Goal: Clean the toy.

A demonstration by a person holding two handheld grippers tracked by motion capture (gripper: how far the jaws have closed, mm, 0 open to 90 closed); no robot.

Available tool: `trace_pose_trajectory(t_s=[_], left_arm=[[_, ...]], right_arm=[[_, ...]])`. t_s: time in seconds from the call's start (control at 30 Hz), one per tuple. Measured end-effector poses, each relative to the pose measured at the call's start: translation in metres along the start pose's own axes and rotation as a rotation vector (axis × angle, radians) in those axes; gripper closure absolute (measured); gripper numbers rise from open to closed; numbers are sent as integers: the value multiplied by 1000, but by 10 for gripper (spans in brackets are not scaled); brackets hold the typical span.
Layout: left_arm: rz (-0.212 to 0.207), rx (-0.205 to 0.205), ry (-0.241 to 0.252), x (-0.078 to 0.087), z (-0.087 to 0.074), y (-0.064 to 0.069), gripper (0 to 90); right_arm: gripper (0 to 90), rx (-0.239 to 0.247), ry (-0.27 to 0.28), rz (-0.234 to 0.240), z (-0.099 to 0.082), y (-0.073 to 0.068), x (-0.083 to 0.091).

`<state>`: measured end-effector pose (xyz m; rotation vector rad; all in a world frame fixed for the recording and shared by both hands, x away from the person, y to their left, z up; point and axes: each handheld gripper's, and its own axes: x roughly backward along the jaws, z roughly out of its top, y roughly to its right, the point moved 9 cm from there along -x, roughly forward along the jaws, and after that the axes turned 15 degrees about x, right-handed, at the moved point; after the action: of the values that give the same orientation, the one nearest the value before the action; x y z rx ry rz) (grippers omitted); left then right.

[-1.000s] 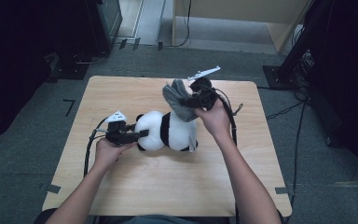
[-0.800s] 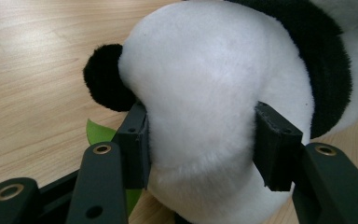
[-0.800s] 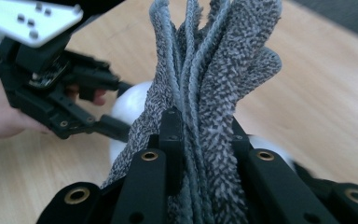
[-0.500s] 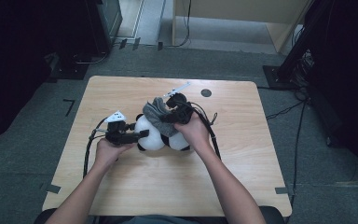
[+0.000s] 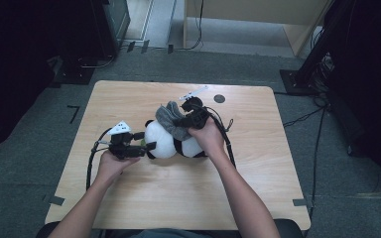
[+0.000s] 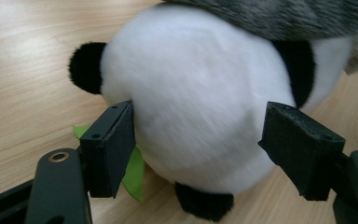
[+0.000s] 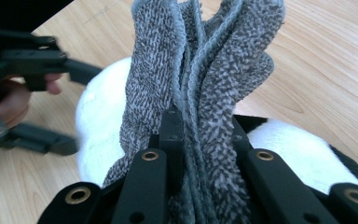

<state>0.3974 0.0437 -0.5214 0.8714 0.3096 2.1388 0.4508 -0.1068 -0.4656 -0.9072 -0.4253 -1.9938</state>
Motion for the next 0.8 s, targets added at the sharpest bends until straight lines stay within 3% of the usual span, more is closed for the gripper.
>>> trace_pose_trajectory(t_s=[0.07, 0.2, 0.37, 0.43, 0.6, 0.67, 0.8], left_arm=[[7, -29, 4, -1, -4, 2, 245], [27, -45, 10, -11, -11, 1, 235], [-4, -40, 50, -16, -8, 1, 229], [-7, -65, 61, -20, -9, 1, 206], [53, -106, 56, -33, -14, 5, 86], [75, -103, 55, -38, -15, 6, 31], [60, -77, 79, -41, -13, 5, 25]], right_arm=[[771, -8, 4, 5, 0, 2, 0], [771, -7, 9, 2, 0, 5, -2], [774, -30, 15, 7, -2, 12, -4], [774, -45, 17, 14, -4, 14, -4], [778, -51, 9, 11, -5, 16, -6], [780, -46, 4, 8, -5, 15, -7], [780, -42, -1, -2, -6, 16, -7]])
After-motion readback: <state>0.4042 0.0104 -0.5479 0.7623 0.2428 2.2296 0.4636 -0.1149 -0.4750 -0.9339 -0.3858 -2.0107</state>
